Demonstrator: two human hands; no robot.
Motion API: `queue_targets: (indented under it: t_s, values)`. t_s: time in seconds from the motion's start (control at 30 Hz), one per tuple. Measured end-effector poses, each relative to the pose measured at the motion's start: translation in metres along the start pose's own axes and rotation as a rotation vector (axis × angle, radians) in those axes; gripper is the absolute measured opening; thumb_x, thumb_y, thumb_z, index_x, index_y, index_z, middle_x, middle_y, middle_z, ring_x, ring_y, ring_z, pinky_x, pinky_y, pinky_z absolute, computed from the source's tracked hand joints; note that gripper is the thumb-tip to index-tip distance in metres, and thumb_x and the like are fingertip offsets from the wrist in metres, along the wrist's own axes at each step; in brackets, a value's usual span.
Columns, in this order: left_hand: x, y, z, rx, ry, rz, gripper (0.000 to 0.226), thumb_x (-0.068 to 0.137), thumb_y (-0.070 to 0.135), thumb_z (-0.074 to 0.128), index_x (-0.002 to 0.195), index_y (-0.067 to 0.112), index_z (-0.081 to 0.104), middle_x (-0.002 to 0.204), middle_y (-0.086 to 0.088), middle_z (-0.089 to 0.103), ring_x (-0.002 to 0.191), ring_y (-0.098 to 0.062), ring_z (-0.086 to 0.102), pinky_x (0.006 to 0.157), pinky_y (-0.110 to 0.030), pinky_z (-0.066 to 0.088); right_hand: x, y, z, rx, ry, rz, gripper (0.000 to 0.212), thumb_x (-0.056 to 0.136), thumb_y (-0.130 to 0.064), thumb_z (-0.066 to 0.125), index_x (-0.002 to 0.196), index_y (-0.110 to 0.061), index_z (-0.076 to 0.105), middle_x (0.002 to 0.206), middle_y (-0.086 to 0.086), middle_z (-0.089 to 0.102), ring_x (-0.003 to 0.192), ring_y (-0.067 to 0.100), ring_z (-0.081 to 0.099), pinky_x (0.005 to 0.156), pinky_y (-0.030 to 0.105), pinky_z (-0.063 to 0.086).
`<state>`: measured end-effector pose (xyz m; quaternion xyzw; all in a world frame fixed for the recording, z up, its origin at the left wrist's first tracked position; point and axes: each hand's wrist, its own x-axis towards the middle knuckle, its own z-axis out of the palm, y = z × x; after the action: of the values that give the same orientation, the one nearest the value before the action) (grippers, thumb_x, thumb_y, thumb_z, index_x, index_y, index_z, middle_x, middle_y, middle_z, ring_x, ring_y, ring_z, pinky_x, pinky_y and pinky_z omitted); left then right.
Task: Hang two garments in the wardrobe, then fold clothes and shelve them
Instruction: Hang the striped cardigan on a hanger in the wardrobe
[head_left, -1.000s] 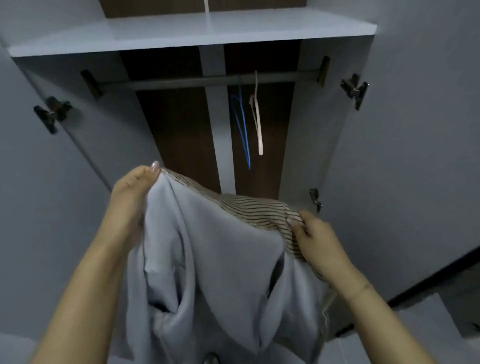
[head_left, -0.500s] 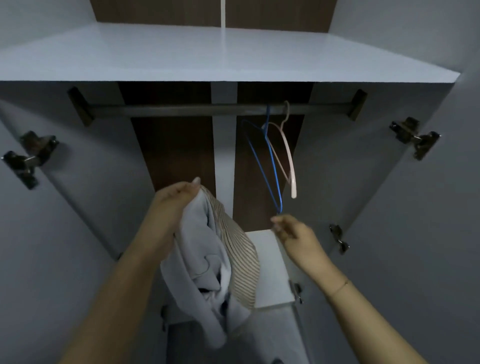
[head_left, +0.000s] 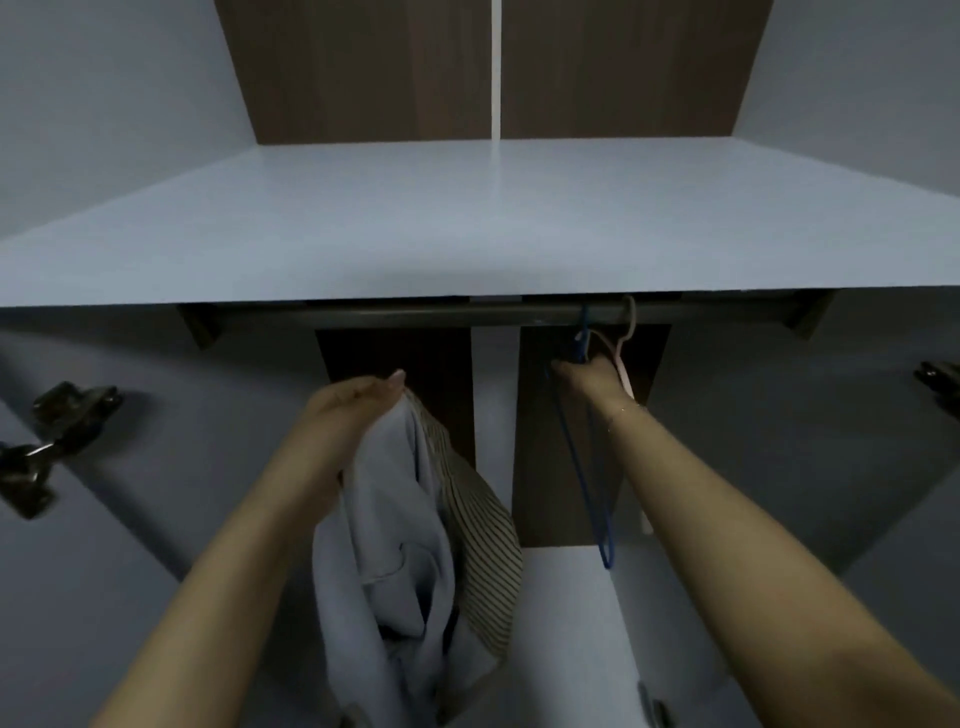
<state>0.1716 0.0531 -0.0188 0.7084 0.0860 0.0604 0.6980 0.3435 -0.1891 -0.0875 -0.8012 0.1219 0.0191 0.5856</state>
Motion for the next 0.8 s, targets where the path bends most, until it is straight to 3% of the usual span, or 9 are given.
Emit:
queue_targets:
  t_s: [0.07, 0.17, 0.23, 0.3, 0.43, 0.5, 0.57, 0.67, 0.8]
  values:
    - [0.006, 0.0, -0.002, -0.033, 0.0, 0.017, 0.024, 0.084, 0.031, 0.066, 0.072, 0.014, 0.076, 0.081, -0.008, 0.074, 0.075, -0.012, 0.069, 0.071, -0.016, 0.053, 0.019, -0.004, 0.008, 0.063, -0.017, 0.018, 0.039, 0.096, -0.021, 0.058, 0.128, 0.002, 0.054, 0.106, 0.018, 0.065, 0.094, 0.03, 0.064, 0.074, 0.033, 0.053]
    - [0.011, -0.004, -0.005, -0.079, -0.001, 0.004, 0.042, 0.079, 0.034, 0.066, 0.091, -0.006, 0.07, 0.088, -0.017, 0.072, 0.079, -0.018, 0.068, 0.073, -0.018, 0.055, 0.031, -0.012, 0.011, -0.009, 0.146, -0.145, 0.031, 0.098, -0.007, 0.051, 0.124, 0.009, 0.056, 0.121, 0.025, 0.061, 0.115, 0.035, 0.057, 0.078, 0.02, 0.046]
    - [0.012, -0.01, -0.006, -0.07, -0.009, -0.01, 0.046, 0.086, 0.029, 0.063, 0.099, -0.015, 0.064, 0.092, -0.023, 0.068, 0.082, -0.022, 0.065, 0.075, -0.021, 0.054, 0.021, -0.012, 0.005, -0.089, 0.212, -0.238, 0.029, 0.098, -0.011, 0.051, 0.117, 0.009, 0.06, 0.118, 0.025, 0.062, 0.112, 0.036, 0.058, 0.075, 0.026, 0.042]
    - [0.012, -0.016, -0.006, -0.055, 0.003, -0.061, 0.038, 0.092, 0.026, 0.06, 0.099, -0.011, 0.066, 0.098, -0.023, 0.069, 0.09, -0.024, 0.065, 0.081, -0.025, 0.052, -0.006, -0.007, -0.001, -0.117, 0.217, -0.314, 0.028, 0.097, -0.017, 0.052, 0.106, 0.004, 0.068, 0.106, 0.021, 0.067, 0.098, 0.031, 0.062, 0.066, 0.027, 0.038]
    - [0.007, -0.023, -0.008, -0.206, 0.054, -0.307, 0.022, 0.091, 0.029, 0.063, 0.098, 0.009, 0.069, 0.098, -0.01, 0.071, 0.092, -0.021, 0.066, 0.072, -0.026, 0.049, -0.091, 0.021, 0.0, -0.038, 0.149, -0.349, 0.034, 0.099, -0.024, 0.053, 0.08, -0.002, 0.071, 0.064, 0.015, 0.063, 0.052, 0.016, 0.054, 0.048, 0.029, 0.036]
    - [0.004, -0.028, -0.015, -0.303, 0.029, -0.444, 0.029, 0.091, 0.03, 0.064, 0.108, 0.006, 0.067, 0.105, -0.013, 0.069, 0.1, -0.025, 0.063, 0.075, -0.033, 0.049, -0.132, 0.041, 0.002, 0.118, 0.117, -0.339, 0.03, 0.097, -0.02, 0.057, 0.076, -0.005, 0.072, 0.067, 0.02, 0.064, 0.058, 0.023, 0.057, 0.053, 0.029, 0.042]
    - [-0.002, -0.037, -0.023, -0.333, -0.035, -0.528, 0.035, 0.094, 0.026, 0.061, 0.12, 0.003, 0.063, 0.117, -0.017, 0.066, 0.111, -0.03, 0.06, 0.089, -0.039, 0.049, -0.17, 0.062, 0.001, 0.273, 0.095, -0.282, 0.025, 0.095, -0.022, 0.061, 0.075, -0.016, 0.074, 0.069, 0.004, 0.07, 0.064, 0.01, 0.063, 0.056, 0.014, 0.041]
    - [-0.015, -0.051, -0.036, -0.358, -0.113, -0.568, 0.036, 0.096, 0.015, 0.053, 0.125, -0.005, 0.057, 0.126, -0.022, 0.061, 0.114, -0.033, 0.059, 0.094, -0.041, 0.048, -0.223, 0.093, -0.002, 0.423, 0.006, -0.141, 0.026, 0.093, -0.03, 0.061, 0.075, -0.019, 0.076, 0.048, -0.01, 0.044, 0.042, 0.004, 0.038, 0.043, 0.014, 0.031]
    - [-0.032, -0.068, -0.049, -0.419, -0.111, -0.584, 0.029, 0.096, 0.007, 0.047, 0.12, -0.006, 0.057, 0.117, -0.019, 0.063, 0.106, -0.03, 0.061, 0.087, -0.037, 0.05, -0.286, 0.123, -0.016, 0.427, -0.042, -0.109, 0.028, 0.091, -0.031, 0.061, 0.073, -0.014, 0.073, 0.046, -0.008, 0.026, 0.042, 0.006, 0.021, 0.04, 0.015, 0.023]
